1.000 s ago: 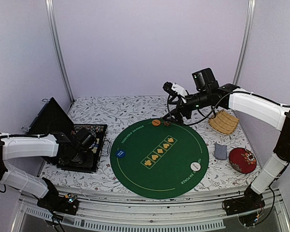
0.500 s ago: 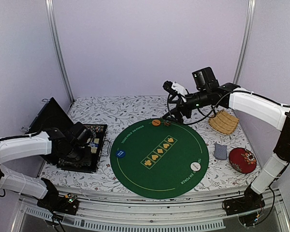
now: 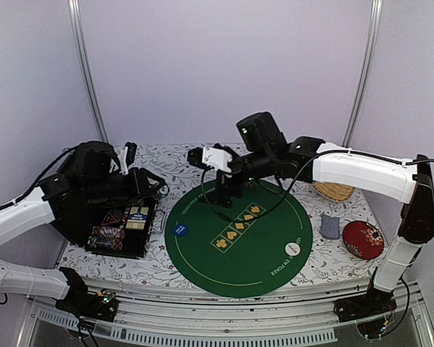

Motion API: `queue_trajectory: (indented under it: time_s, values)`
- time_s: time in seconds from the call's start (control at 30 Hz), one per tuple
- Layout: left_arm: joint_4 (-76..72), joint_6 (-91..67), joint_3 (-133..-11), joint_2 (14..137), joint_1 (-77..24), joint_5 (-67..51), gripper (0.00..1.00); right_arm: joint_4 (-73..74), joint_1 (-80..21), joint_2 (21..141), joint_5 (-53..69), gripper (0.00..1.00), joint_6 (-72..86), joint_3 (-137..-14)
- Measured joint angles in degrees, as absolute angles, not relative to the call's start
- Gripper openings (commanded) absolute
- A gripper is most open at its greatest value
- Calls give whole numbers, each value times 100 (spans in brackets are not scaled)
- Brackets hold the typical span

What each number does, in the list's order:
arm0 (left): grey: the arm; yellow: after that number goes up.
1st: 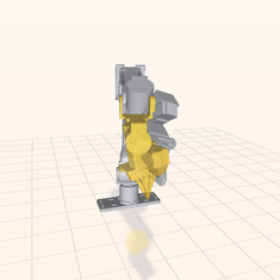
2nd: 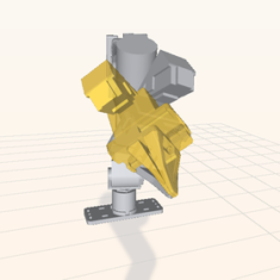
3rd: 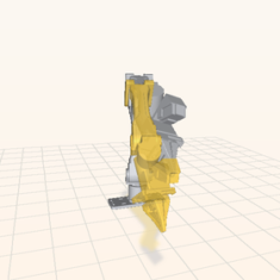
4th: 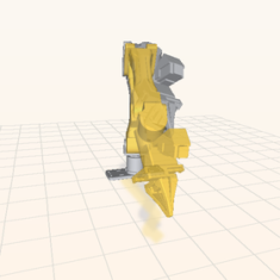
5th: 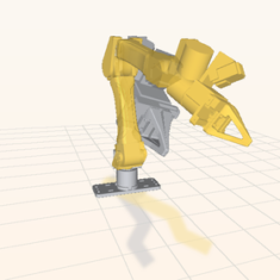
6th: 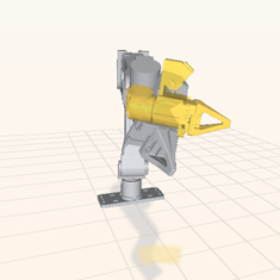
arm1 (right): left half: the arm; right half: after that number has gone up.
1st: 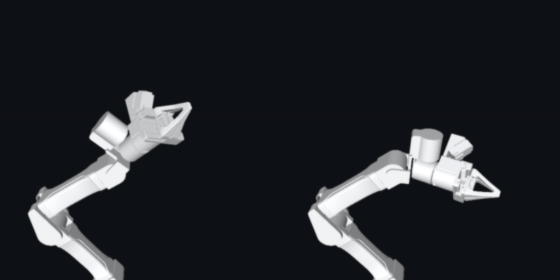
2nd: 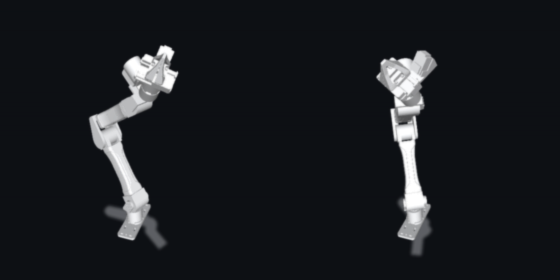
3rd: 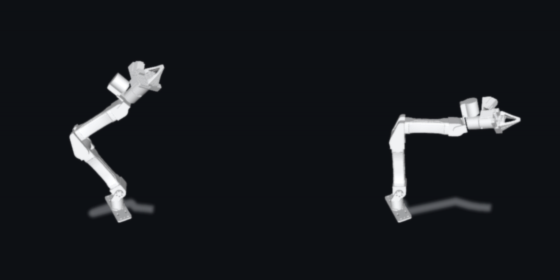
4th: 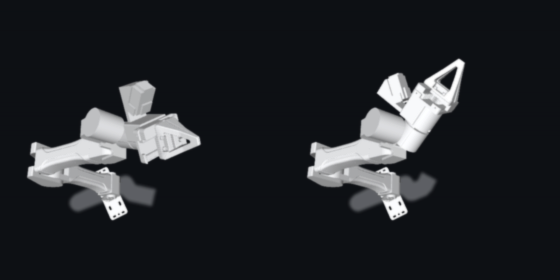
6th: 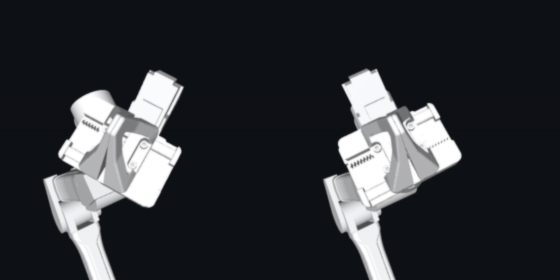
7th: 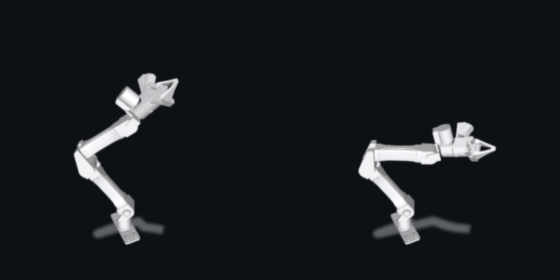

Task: Distribute texas hold em gaming equipment
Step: Pass from the left arm to the right

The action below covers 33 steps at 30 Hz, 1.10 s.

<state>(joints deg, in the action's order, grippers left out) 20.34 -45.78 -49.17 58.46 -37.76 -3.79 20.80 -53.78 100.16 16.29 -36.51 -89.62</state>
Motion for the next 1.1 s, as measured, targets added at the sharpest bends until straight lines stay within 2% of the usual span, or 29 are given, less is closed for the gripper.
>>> queue_trajectory:
  time_s: [0.13, 0.47, 0.6, 0.83, 0.97, 1.0, 1.07, 1.1]
  values:
    - [1374, -4652, -4915, 6112, -3776, -1072, 0, 1769, -5682, 10475, 1857, 98, -4003, -9166]
    - [808, -4648, -4910, 6302, -3776, -1697, 0, 1280, -5769, 11277, 2008, 70, -4252, -9959]
    - [790, -4648, -4910, 6313, -3769, -1765, 0, 1179, -5826, 11424, 2012, 65, -4248, -9981]
    - [753, -4654, -4910, 6313, -3747, -1752, 0, 1122, -5887, 11526, 1979, 41, -4246, -10014]
    - [744, -4711, -4910, 6311, -3710, -1780, 0, 1129, -5898, 11548, 1885, 16, -4289, -10064]
    - [738, -4711, -4910, 6311, -3708, -1785, 0, 1149, -5898, 11548, 1872, 17, -4292, -10077]
    - [722, -4711, -4910, 6305, -3706, -1785, 0, 1155, -5900, 11548, 1861, 42, -4292, -10088]
    - [718, -4713, -4908, 6302, -3701, -1785, 0, 1155, -5900, 11548, 1859, 51, -4292, -10088]
